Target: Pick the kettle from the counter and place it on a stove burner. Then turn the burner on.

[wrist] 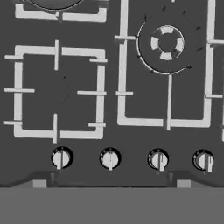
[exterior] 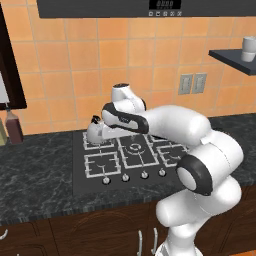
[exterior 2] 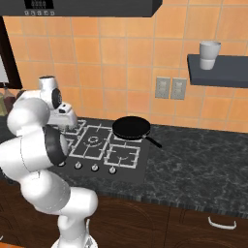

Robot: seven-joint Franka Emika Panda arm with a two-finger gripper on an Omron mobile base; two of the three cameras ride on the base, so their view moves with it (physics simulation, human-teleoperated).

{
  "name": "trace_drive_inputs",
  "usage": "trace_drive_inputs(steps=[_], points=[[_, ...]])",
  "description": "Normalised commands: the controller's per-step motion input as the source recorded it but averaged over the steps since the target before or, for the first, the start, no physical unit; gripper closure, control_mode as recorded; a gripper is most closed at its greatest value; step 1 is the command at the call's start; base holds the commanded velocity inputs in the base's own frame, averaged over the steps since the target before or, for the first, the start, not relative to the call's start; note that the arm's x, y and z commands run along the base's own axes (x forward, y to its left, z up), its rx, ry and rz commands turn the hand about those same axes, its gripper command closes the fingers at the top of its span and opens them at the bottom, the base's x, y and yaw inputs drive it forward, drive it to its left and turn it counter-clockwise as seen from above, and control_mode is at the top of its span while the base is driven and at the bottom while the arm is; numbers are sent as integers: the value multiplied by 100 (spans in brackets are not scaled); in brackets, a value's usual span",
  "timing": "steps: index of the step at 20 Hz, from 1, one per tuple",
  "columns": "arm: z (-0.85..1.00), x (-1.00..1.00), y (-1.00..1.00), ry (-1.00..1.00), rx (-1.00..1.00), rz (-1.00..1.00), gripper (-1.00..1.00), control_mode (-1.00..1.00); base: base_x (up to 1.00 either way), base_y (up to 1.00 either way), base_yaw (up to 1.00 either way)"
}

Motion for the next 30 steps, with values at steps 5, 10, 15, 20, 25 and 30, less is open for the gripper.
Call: trace_drive_inputs(steps=[5, 10, 15, 20, 25, 30], points=[[-41, -36, 1, 33, -4, 0, -100, -100, 0, 0, 0], [-60, -17, 0, 9, 0, 0, -100, -100, 0, 0, 0], [-27, -5, 0, 4, 0, 0, -100, -100, 0, 0, 0], [-22, -2, 0, 0, 0, 0, -100, -100, 0, 0, 0], [-24, 0, 1, 0, 0, 0, -100, -100, 0, 0, 0], [-44, -7, 0, -1, 0, 0, -100, -100, 0, 0, 0]])
